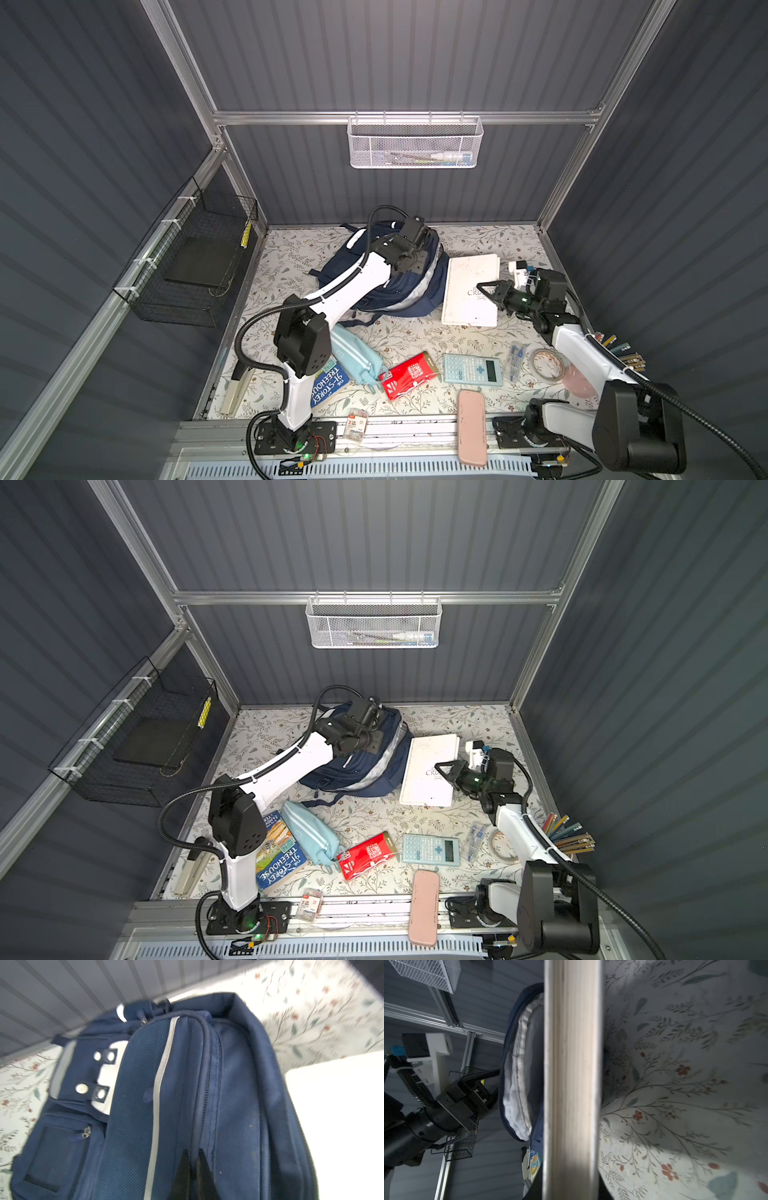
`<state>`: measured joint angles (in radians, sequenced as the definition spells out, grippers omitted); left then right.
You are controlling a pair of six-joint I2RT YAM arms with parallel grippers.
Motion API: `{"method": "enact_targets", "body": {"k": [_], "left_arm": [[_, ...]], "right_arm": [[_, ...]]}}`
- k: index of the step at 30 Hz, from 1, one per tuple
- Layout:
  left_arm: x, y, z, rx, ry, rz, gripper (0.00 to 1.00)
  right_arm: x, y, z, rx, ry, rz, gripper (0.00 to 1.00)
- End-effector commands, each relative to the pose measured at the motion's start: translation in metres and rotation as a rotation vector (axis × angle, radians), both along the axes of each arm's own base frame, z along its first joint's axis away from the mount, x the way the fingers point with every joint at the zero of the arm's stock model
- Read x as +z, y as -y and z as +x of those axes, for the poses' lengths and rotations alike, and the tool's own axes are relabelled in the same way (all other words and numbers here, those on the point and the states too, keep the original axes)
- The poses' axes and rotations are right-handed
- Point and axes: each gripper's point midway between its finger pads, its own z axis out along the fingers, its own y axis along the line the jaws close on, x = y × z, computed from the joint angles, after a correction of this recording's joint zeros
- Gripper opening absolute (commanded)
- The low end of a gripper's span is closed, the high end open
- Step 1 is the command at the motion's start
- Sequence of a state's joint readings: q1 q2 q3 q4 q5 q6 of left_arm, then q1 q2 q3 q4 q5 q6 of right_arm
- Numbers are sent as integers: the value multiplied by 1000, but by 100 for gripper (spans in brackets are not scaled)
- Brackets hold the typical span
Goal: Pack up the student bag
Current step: 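Carry the upright book into the backpack with right gripper while left lifts flap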
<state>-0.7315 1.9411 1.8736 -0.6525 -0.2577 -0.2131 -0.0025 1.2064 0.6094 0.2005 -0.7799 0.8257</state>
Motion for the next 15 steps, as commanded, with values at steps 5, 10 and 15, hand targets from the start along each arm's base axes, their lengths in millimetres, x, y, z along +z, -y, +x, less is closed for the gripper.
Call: {"method": "enact_targets", "body": {"k": [5, 10, 15], "left_arm": [[53, -2, -3, -43, 19, -174, 0], [72, 3, -3, -56, 17, -265, 0], [89, 9, -1, -68, 24, -314, 0]], "right_arm": [[48, -40, 37, 21, 140, 100, 0], [23, -71, 71, 19, 73, 98, 0], [10, -129, 110, 54, 76, 157, 0]]}}
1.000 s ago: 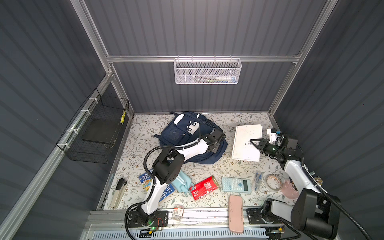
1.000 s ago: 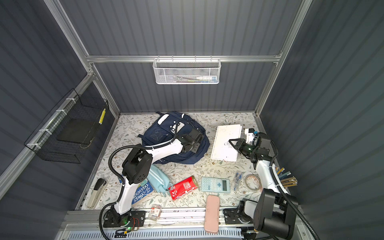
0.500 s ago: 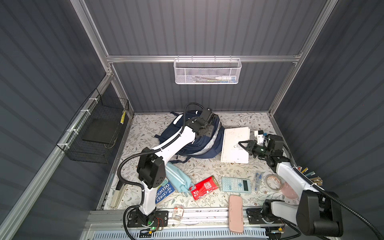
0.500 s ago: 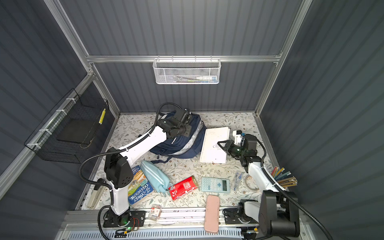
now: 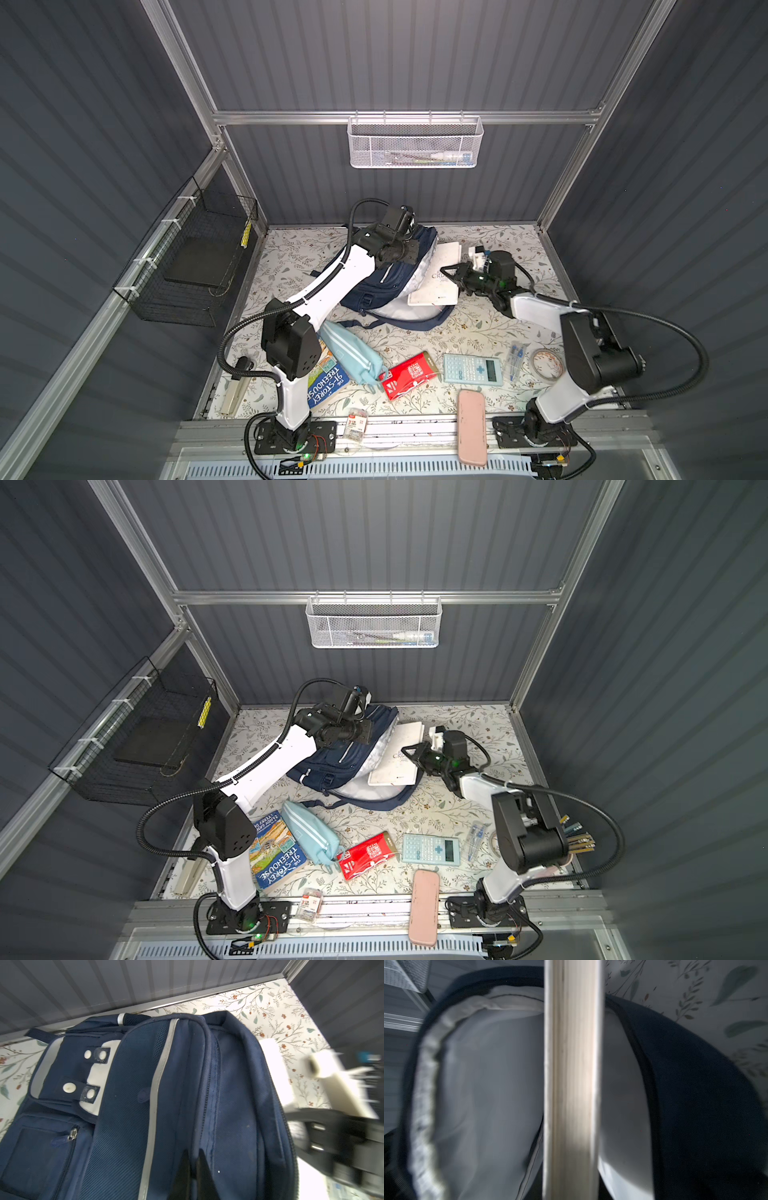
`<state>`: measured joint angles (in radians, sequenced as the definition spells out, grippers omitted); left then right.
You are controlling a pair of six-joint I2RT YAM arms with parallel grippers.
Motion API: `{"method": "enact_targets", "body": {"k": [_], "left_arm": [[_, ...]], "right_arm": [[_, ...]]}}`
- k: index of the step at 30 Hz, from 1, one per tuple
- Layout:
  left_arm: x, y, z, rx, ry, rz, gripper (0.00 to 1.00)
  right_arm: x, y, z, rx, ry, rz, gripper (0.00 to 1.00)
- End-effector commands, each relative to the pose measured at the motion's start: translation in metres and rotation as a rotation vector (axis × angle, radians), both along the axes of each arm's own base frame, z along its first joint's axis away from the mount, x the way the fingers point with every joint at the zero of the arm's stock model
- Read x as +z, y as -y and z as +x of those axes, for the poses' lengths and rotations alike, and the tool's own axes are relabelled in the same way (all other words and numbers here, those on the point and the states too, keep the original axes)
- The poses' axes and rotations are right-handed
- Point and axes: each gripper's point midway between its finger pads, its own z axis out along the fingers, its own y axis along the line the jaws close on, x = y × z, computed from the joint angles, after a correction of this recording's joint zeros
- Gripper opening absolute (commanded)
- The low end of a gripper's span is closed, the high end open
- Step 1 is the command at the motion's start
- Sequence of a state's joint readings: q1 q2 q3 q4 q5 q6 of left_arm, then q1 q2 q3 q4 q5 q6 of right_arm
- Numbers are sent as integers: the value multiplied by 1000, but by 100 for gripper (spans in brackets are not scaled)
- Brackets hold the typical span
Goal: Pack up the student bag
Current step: 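Carry the upright book into the backpack with right gripper while left lifts flap, then release the white book and withdraw the right gripper while left releases the flap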
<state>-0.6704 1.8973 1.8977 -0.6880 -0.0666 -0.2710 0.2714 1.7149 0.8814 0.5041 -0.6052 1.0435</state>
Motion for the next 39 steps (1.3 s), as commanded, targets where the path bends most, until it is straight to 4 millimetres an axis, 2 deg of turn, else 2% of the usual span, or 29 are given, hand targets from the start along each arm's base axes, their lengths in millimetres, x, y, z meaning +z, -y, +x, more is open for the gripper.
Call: {"method": "enact_targets", "body": {"k": [1, 7, 10, 14, 15, 16, 18, 19, 22, 24, 27, 29, 31, 34, 37, 39], "left_arm": [[68, 13, 6, -17, 107, -161, 0], [93, 6, 11, -33, 114, -246, 0], [95, 2, 9, -42, 117, -241, 0], [84, 2, 9, -47, 84, -259, 0], [80, 0, 12, -38, 80, -250, 0], [77, -4, 15, -25, 78, -240, 0], [67, -15, 22, 10, 68, -232, 0], [62, -20, 26, 24, 58, -240, 0], [50, -28, 34, 54, 41, -253, 1], [41, -28, 34, 56, 26, -231, 1], [28, -25, 35, 47, 12, -241, 6], [16, -21, 36, 48, -11, -252, 14], [4, -19, 37, 54, -42, -254, 21], [-1, -20, 36, 65, -53, -257, 32], [8, -25, 33, 72, -39, -254, 61], [18, -31, 26, 79, -31, -260, 82]], "right_arm": [[40, -44, 31, 2, 151, 106, 0], [-6, -106, 66, -61, 128, 68, 0], [-18, -118, 82, -127, 123, 33, 0], [-32, -126, 97, -169, 105, -3, 0], [-36, -129, 99, -152, 95, -5, 4], [-38, -130, 100, -134, 86, -4, 19], [-42, -119, 98, -145, 72, -8, 51], [-41, -111, 95, -152, 70, -15, 58], [-31, -79, 82, -158, 88, -72, 67], [-24, -48, 73, -149, 89, -160, 71], [-25, -12, 58, -85, -6, -196, 74], [-29, 15, 41, -119, -45, -175, 75], [-23, 42, 21, -163, -24, -178, 75], [-9, 66, -10, -161, 6, -323, 78], [14, 70, -36, -92, 68, -421, 84], [29, 65, -55, -18, 114, -468, 86]]}}
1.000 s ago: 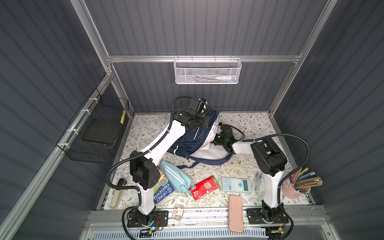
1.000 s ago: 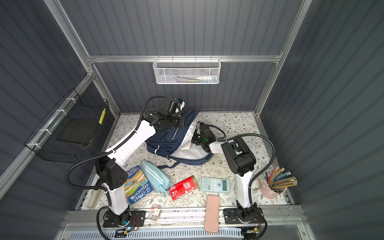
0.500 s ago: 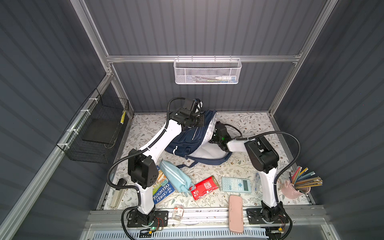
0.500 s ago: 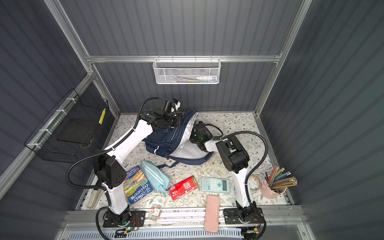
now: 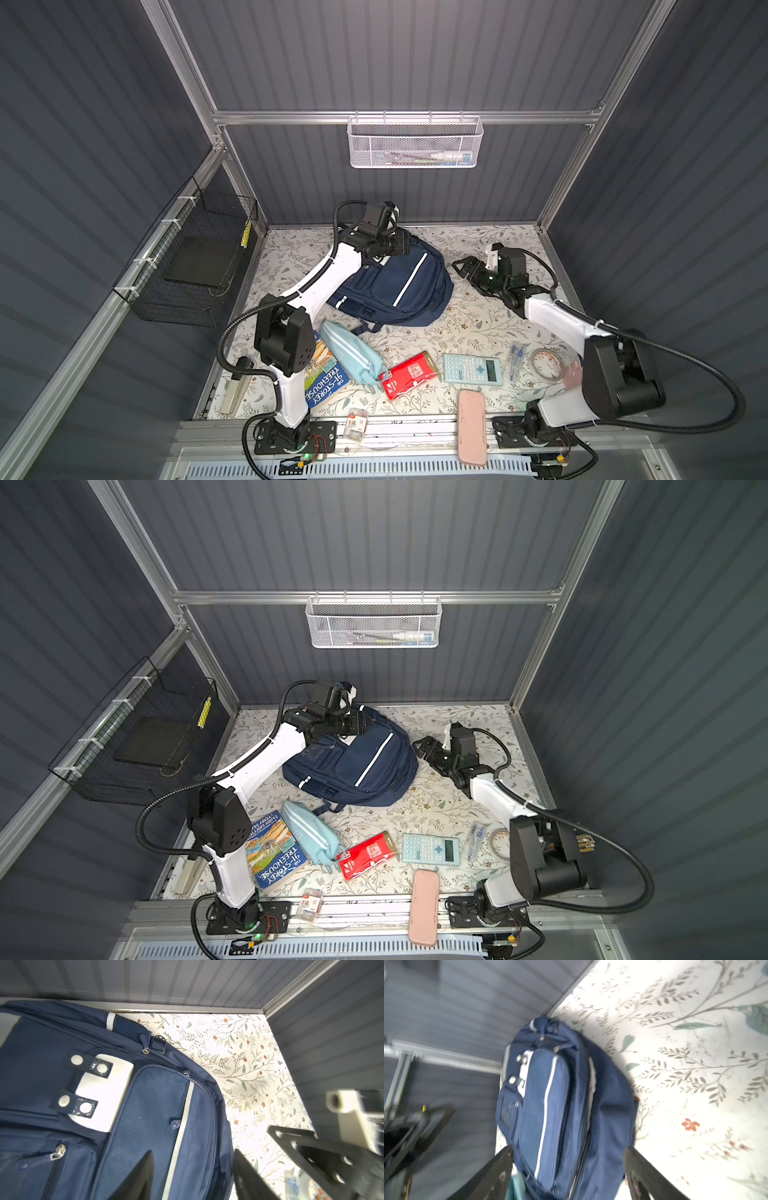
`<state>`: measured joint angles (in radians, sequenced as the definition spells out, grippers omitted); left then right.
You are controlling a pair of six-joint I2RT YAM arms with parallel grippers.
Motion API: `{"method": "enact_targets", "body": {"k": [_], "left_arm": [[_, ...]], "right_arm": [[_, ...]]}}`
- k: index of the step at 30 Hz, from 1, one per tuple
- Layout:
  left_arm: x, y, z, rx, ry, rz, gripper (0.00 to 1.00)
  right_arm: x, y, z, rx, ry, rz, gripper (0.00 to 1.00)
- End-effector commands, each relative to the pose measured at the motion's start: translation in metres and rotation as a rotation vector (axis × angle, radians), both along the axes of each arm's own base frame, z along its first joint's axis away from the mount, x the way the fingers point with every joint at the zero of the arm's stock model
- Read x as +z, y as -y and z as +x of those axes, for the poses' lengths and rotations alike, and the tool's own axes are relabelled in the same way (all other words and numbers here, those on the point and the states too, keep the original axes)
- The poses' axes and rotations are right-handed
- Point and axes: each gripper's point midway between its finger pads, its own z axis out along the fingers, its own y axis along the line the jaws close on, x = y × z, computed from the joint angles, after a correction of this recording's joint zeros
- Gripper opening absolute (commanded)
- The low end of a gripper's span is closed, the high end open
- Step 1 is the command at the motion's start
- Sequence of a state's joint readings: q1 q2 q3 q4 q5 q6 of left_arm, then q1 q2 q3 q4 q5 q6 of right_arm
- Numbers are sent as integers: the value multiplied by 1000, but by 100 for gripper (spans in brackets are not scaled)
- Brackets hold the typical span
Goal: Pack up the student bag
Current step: 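Release the white book and withdraw the right gripper while left releases the flap, then move both grippers down to the blue Treehouse paperback nearer the robot, then grasp the blue Treehouse paperback edges with the left and right grippers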
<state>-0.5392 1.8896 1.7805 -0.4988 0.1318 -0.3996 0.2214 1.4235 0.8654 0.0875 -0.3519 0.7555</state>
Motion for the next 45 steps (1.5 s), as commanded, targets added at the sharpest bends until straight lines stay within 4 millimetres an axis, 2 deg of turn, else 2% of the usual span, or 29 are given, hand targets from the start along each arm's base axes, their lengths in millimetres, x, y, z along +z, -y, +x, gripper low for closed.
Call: {"method": "enact_targets", "body": {"k": [1, 3, 7, 8, 9, 10, 12, 15, 18, 22, 24, 26, 29, 30, 35, 38, 40, 42, 45], "left_arm": [[33, -14, -13, 24, 45, -37, 89], [39, -27, -26, 43, 34, -48, 100], [27, -74, -60, 126, -80, -104, 100], [23, -92, -69, 165, -98, -106, 100], [7, -112, -82, 212, -137, -70, 99], [-1, -130, -92, 260, -157, -28, 96], [-23, -164, -116, 348, -211, 81, 98], [-58, -179, -151, 382, -343, 120, 97], [-88, -197, -175, 449, -431, 148, 97], [-110, -232, -199, 565, -482, 208, 96], [-125, -253, -213, 633, -546, 239, 96], [-132, -259, -223, 669, -586, 207, 95], [-139, -281, -237, 802, -615, 164, 91], [-141, -287, -242, 845, -630, 142, 88], [-167, -291, -256, 941, -678, 64, 84], [-167, -301, -254, 992, -628, 77, 84], [-174, -310, -262, 1029, -643, 121, 84], [-186, -305, -268, 1048, -683, 91, 85], [-198, -299, -266, 1076, -680, 9, 86]], "right_arm": [[11, -12, -40, 185, 20, -147, 86], [21, -34, -63, 309, 22, -148, 87], [26, -92, -113, 557, 25, -168, 88], [27, -109, -126, 619, 25, -161, 88], [26, -125, -137, 663, 18, -148, 87], [23, -139, -147, 708, 6, -131, 87], [17, -171, -165, 789, -8, -97, 83], [5, -219, -194, 921, -49, -98, 78], [0, -260, -213, 1024, -58, -64, 71], [-7, -302, -233, 1145, -55, -114, 56], [-8, -322, -250, 1230, -48, -106, 47], [-13, -336, -260, 1273, -58, -65, 39], [-31, -353, -266, 1307, -119, -53, 33], [-36, -358, -266, 1315, -130, -56, 33], [-60, -374, -262, 1320, -197, -80, 31], [-78, -381, -259, 1292, -277, -85, 30], [-94, -384, -256, 1260, -334, -91, 31], [-112, -383, -248, 1204, -372, -151, 32], [-134, -369, -232, 1079, -445, -263, 35]]}}
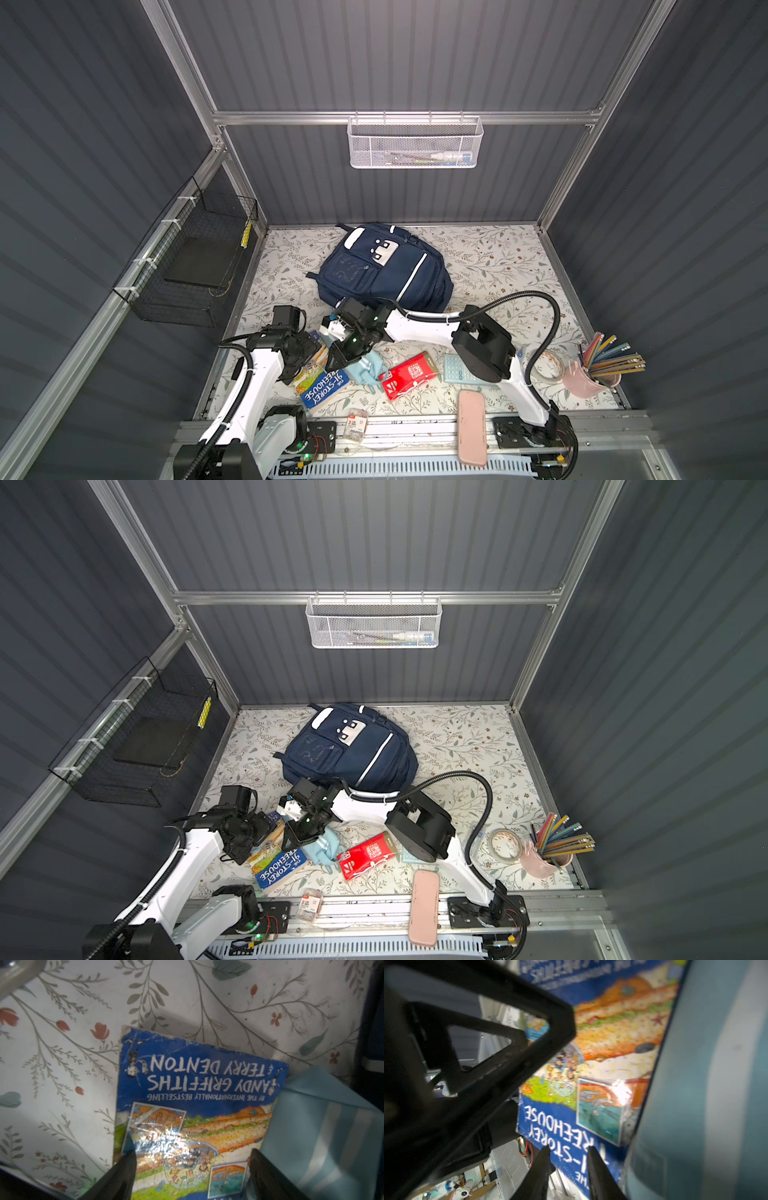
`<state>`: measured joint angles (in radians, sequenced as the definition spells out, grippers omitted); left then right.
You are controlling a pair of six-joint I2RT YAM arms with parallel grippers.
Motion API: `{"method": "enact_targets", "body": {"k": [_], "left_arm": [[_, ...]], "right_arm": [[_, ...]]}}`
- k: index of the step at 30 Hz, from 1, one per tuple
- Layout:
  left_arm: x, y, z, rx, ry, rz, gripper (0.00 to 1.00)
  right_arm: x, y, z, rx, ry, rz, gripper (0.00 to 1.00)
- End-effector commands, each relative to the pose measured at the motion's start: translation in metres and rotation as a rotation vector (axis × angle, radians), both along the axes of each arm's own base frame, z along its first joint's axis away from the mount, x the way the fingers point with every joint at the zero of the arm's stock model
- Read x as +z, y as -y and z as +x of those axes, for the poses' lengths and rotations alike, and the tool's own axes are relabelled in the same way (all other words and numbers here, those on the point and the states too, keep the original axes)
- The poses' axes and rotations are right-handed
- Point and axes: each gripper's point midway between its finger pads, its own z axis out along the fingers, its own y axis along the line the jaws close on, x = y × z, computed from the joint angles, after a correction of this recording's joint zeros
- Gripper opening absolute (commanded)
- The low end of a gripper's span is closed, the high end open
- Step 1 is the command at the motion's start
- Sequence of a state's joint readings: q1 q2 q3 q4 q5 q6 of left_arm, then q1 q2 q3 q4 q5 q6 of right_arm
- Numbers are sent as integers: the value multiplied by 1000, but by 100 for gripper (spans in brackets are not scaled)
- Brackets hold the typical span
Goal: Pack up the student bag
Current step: 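Grasp the blue Treehouse paperback edges with the left and right grippers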
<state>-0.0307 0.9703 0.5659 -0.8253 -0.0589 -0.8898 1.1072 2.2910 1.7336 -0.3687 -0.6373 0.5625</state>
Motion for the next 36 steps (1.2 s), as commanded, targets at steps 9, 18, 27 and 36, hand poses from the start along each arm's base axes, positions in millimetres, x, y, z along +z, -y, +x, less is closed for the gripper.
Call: {"method": "enact_targets", "body": {"k": [9, 18, 27, 36], "left_arm": [[-33, 19, 12, 118, 52, -157, 86], [-40, 30, 20, 117, 91, -229, 64], [-45, 39, 16, 130, 109, -289, 53], [-2, -18, 23, -19, 87, 112, 76]], "right_arm": [[-23, 31, 42, -186, 52, -233, 48], [-25, 4, 27, -105, -26, -148, 64], [-17, -25, 30, -127, -185, 9, 72], [-46, 5, 64, -308, -84, -171, 71]]}}
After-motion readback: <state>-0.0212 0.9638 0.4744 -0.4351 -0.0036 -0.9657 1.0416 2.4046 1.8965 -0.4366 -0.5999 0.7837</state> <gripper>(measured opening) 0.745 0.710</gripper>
